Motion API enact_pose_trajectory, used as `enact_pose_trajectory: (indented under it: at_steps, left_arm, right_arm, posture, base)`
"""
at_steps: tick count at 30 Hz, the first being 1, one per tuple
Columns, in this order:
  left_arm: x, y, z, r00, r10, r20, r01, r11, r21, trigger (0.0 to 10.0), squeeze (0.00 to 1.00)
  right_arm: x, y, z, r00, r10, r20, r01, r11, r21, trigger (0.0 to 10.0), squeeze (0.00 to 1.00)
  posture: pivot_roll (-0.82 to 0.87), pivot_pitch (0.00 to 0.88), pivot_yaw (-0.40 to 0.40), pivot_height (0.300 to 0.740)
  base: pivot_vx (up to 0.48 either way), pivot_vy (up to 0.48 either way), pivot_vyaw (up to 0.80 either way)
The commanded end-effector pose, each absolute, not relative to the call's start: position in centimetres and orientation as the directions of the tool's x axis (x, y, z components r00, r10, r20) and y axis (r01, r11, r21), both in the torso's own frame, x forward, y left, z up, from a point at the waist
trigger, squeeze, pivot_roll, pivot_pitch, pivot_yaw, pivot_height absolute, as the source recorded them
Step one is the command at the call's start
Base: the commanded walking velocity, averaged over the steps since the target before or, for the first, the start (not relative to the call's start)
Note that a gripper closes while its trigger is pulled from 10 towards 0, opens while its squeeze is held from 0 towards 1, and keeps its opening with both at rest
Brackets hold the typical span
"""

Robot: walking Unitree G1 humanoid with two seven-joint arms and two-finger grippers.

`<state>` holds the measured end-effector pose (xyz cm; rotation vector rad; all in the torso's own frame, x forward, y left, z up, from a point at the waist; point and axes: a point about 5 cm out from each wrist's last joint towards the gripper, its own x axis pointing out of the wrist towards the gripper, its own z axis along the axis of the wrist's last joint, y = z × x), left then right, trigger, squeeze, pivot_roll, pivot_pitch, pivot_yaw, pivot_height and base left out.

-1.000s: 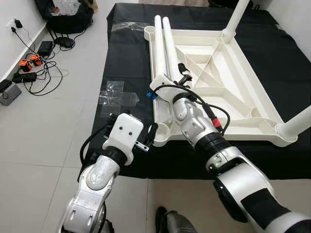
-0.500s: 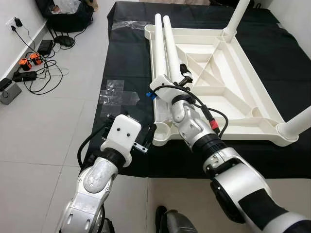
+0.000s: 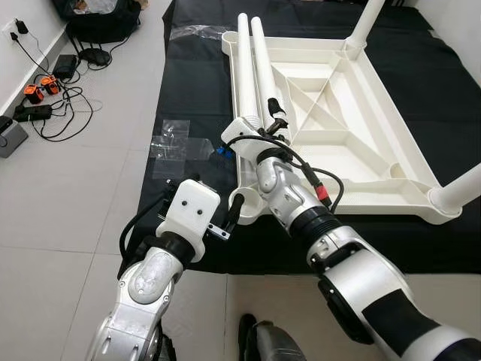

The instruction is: Building children table

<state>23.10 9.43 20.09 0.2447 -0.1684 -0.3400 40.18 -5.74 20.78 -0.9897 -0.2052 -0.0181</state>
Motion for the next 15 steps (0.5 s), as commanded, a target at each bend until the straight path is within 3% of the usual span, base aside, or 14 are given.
enact_pose_trajectory:
  at_steps: [1, 15]
  left_arm:
    - [22.8, 9.3, 19.8, 0.93, -0.354, 0.103, 0.317, 0.911, 0.265, 10.0, 0.0]
    - [22.8, 9.4, 20.0, 0.932, -0.347, 0.105, 0.31, 0.913, 0.265, 10.0, 0.0]
  right_arm:
    - [40.1, -5.3, 20.8, 0.977, 0.094, 0.191, 0.111, 0.541, -0.833, 0.0, 0.0]
    - [40.6, -6.1, 22.3, 0.962, 0.084, 0.26, 0.17, 0.56, -0.811, 0.0, 0.0]
  posture:
    - [0.02, 0.296, -0.123, 0.74]
    - [0.02, 0.296, -0.125, 0.74]
  base:
    - [0.0, 0.0, 0.0]
    - [0.0, 0.0, 0.0]
